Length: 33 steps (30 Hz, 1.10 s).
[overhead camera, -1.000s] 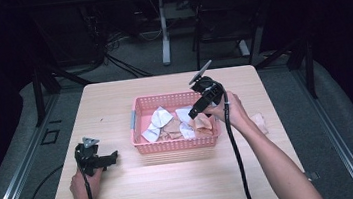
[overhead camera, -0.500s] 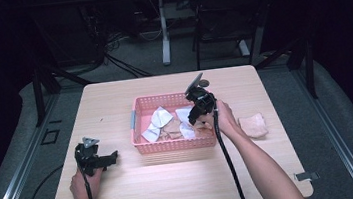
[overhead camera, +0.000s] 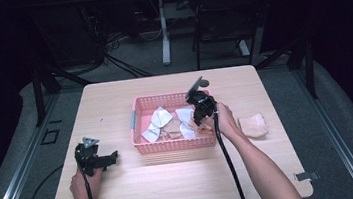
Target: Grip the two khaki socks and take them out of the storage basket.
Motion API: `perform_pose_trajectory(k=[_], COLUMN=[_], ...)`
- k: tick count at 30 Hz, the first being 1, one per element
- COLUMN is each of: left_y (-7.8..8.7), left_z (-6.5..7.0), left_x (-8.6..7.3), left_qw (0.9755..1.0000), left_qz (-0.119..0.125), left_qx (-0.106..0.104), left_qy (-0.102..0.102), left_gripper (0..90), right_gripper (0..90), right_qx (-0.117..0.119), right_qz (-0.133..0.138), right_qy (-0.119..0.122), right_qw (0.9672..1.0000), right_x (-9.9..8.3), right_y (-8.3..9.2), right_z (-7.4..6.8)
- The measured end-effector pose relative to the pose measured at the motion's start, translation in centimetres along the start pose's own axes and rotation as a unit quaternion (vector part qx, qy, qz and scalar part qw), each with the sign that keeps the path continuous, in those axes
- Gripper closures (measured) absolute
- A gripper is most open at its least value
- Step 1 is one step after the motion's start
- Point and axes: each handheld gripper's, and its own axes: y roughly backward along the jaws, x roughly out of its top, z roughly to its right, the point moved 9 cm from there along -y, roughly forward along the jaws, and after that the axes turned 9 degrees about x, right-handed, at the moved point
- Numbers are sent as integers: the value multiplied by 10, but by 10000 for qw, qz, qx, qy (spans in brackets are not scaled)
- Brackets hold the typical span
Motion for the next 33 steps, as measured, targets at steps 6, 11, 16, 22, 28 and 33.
perform_pose_trajectory(k=[6, 11, 16, 22, 28, 33], left_y=[0, 0, 0, 0, 0, 0], left_z=[0, 0, 0, 0, 0, 0], left_x=[0, 0, 0, 0, 0, 0], left_qw=[10000, 10000, 10000, 10000, 10000, 10000], left_qz=[8, 0, 1, 1, 0, 6], left_qx=[2, 0, 0, 0, 0, 1], left_qy=[-4, -1, -2, -3, -4, -9], left_gripper=[9, 8, 8, 9, 9, 9], right_gripper=[862, 863, 863, 863, 863, 863], right_qx=[-23, -20, 93, 191, 242, 256], right_qz=[92, 292, 447, 546, 564, 646], right_qy=[126, 261, 316, 443, 563, 620], right_qw=[9999, 9992, 9985, 9973, 9965, 9957], right_x=[2, 9, 12, 17, 21, 26], right_y=[21, 44, 58, 72, 89, 106], right_z=[-2, -8, -17, -27, -35, -39])
